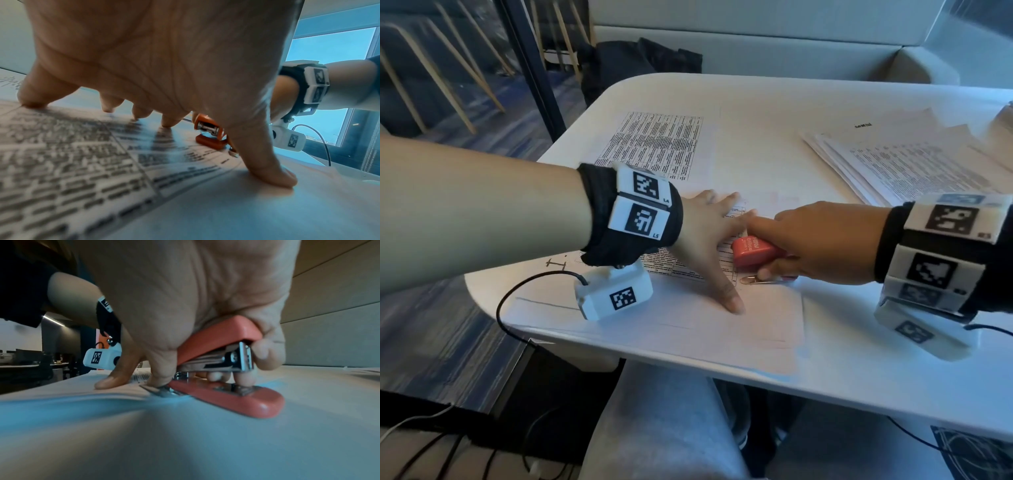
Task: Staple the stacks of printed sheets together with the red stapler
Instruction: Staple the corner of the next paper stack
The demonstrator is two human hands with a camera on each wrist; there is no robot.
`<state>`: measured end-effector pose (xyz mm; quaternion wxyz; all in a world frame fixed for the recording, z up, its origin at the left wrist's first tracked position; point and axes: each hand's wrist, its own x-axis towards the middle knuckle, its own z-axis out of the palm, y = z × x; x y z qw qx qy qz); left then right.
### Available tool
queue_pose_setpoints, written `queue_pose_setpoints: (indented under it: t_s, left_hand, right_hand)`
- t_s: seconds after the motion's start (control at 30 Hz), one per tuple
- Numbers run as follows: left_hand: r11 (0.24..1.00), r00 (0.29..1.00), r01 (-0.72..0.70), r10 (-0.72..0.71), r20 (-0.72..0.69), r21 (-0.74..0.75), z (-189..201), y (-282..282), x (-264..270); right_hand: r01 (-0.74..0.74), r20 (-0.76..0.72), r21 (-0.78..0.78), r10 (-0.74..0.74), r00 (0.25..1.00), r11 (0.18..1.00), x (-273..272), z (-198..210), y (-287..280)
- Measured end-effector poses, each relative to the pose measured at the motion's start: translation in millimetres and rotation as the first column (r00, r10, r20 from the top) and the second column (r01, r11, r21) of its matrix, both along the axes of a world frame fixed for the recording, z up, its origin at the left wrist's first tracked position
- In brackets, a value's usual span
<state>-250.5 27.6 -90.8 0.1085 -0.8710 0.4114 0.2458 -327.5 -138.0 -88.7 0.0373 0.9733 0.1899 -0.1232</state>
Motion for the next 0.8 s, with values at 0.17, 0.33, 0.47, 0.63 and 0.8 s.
queue_pose_setpoints:
  t_s: [0.17, 0.33, 0.47, 0.63, 0.8]
  left_hand:
    - [1.0, 1.0, 0.008, -0.008, 0.021, 0.02, 1.0, -2.2, 0.6]
    - [1.0, 1.0, 0.007, -0.007, -0.01, 0.01, 0.7, -1.2, 2.2]
    - [0.999, 0.999, 0.044, -0.045, -0.018, -0.006, -0.7, -1.3, 2.5]
    - [1.0, 1.0, 0.028, -0.028, 0.012, 0.004, -2.4, -1.2, 3.4]
    - [0.996, 0.996, 0.083, -0.083, 0.013, -0.018, -6.4, -1.8, 5.6]
  right_hand:
    - [-0.034, 0.06, -0.068, 0.038, 0.997, 0.997, -5.6, 0.9, 2.1]
    - [-0.337, 0.325, -0.159, 0.371, 0.87, 0.928, 0.0, -4.3, 2.5]
    - [-0.402, 0.333, -0.192, 0.445, 0.831, 0.895, 4.6, -4.8, 3.1]
    - [-0.295, 0.238, -0.242, 0.352, 0.905, 0.924, 1.2, -0.3, 6.6]
    - [-0.454, 0.364, -0.278, 0.53, 0.766, 0.847, 3.5, 1.8, 6.4]
